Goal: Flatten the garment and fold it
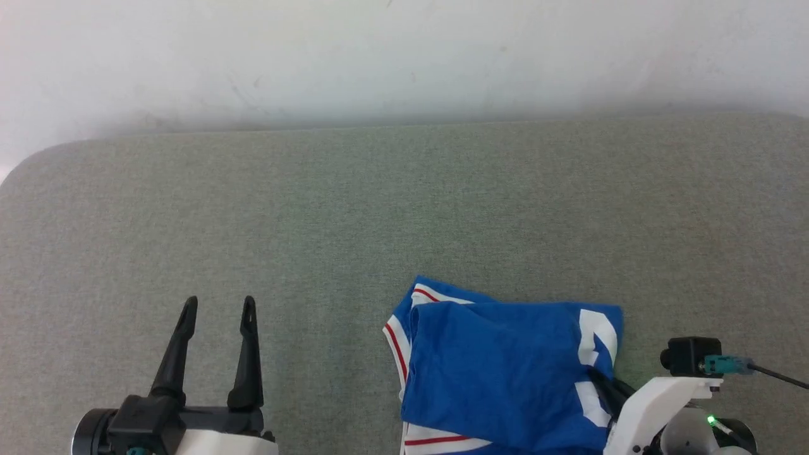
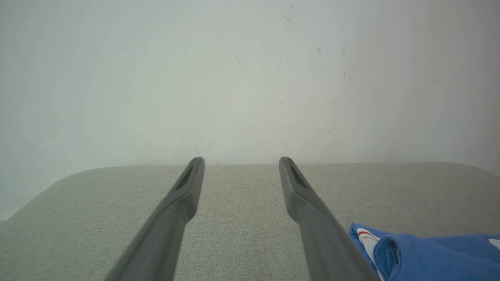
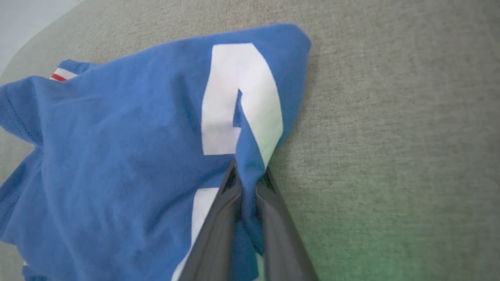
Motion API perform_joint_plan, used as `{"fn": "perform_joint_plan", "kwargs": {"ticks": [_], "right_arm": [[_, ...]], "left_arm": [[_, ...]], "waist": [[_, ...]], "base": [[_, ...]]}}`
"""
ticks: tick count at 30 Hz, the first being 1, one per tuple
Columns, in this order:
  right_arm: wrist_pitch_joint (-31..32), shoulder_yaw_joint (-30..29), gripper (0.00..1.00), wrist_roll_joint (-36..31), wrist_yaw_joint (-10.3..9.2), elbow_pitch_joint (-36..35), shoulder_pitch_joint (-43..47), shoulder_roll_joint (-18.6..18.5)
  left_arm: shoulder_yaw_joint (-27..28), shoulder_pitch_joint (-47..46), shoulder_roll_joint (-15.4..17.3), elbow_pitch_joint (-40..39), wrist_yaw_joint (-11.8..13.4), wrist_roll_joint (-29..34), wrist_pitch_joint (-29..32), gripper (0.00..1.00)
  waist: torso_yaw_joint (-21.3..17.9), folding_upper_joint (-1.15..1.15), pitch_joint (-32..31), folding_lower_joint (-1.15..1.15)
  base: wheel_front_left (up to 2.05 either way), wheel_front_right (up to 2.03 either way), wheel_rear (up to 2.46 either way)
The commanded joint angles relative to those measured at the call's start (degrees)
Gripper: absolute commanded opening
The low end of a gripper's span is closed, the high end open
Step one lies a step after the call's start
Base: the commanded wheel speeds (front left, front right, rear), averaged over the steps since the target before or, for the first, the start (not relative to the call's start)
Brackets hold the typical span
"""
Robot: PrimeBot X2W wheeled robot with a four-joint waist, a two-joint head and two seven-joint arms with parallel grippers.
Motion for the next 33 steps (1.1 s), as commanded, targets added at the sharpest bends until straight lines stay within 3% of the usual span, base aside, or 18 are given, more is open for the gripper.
{"fn": "perform_joint_plan", "kwargs": {"ticks": [1, 12, 24, 33], "right_arm": [[-0.01, 0.29, 0.00, -0.83, -0.13, 0.51, -0.70, 0.20], [3.61, 0.64, 0.00, -7.54, -0.13, -4.22, -6.57, -0.62], [7.28, 3.82, 0.00, -9.86, -0.13, -6.31, -18.17, -11.15], [4.26, 3.64, 0.00, -10.71, -0.13, -2.89, -26.50, -18.82]], "left_arm": [[-0.01, -0.67, 0.32, -0.43, 0.28, 0.09, 0.02, 1.00], [-0.30, -1.65, 0.37, -0.68, 1.07, 0.22, -0.31, 1.00], [0.36, -4.64, 2.04, -2.17, 1.93, 1.30, -0.39, 1.00], [1.01, -10.07, 4.05, -7.95, 2.75, 3.97, -0.76, 1.00]], "waist": [[-0.64, 0.00, 0.21, 0.00], [-7.02, 0.00, 1.79, 0.00], [-17.40, 0.00, 5.94, 0.00], [-19.35, 0.00, 12.97, 0.00]], "base": [[0.00, 0.00, 0.00], [0.00, 0.00, 0.00], [0.00, 0.00, 0.00], [0.00, 0.00, 0.00]]}}
